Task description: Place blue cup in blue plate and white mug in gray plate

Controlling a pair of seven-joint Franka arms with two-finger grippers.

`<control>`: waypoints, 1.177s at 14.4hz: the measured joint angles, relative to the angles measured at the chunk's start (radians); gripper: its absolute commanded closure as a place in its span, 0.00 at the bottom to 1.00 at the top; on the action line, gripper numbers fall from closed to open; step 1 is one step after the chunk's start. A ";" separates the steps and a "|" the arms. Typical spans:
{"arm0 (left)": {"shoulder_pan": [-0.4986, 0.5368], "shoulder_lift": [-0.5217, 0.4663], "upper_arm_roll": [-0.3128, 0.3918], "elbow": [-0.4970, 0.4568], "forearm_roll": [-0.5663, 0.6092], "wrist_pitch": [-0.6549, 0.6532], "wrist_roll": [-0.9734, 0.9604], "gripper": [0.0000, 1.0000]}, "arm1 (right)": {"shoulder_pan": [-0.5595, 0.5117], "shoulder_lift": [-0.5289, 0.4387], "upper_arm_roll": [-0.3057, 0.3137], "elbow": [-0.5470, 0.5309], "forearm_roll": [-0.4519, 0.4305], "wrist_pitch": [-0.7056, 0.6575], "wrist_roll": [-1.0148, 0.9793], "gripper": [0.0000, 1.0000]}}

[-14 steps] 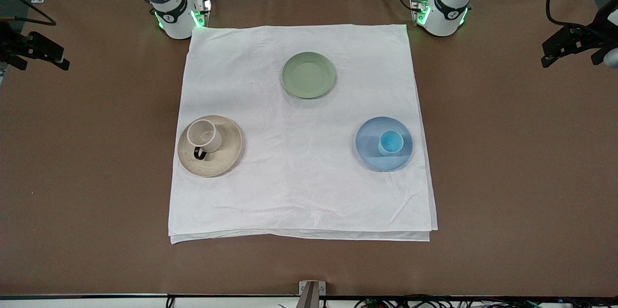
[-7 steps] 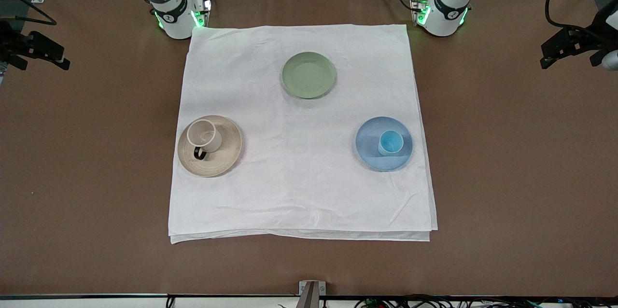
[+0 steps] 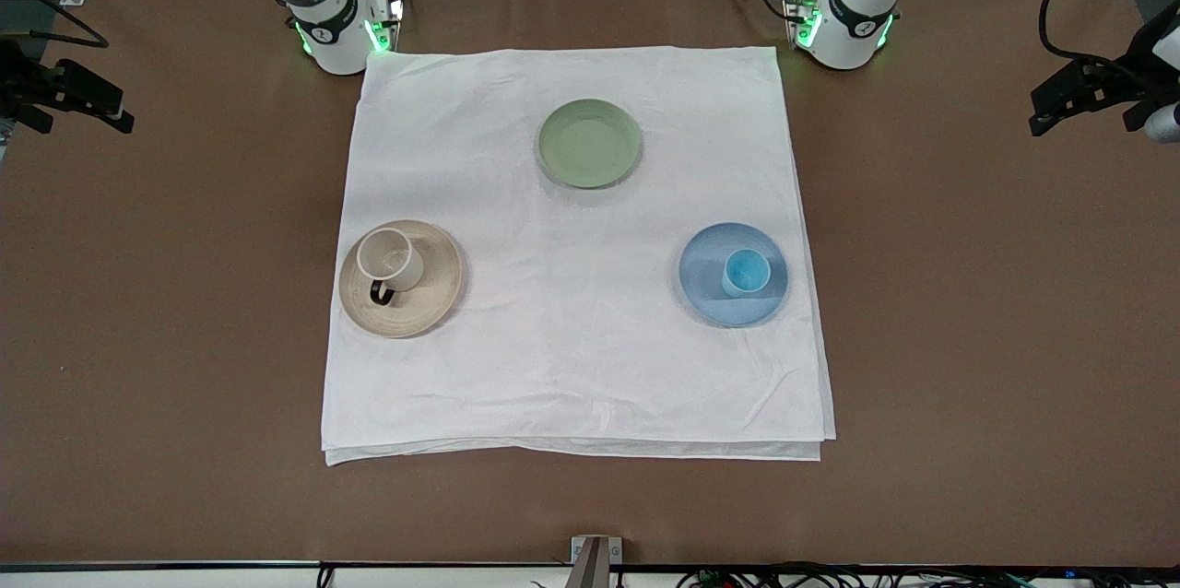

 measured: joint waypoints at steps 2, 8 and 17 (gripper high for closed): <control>-0.001 0.003 0.000 0.000 -0.011 0.000 0.000 0.00 | 0.000 0.000 0.000 0.000 0.000 0.000 0.000 0.00; -0.004 0.005 -0.001 0.000 -0.013 0.000 0.000 0.00 | 0.000 0.000 0.000 0.000 0.000 0.000 -0.001 0.00; -0.004 0.005 -0.001 0.000 -0.013 -0.019 0.001 0.00 | 0.000 0.000 -0.001 0.001 0.000 -0.008 -0.001 0.00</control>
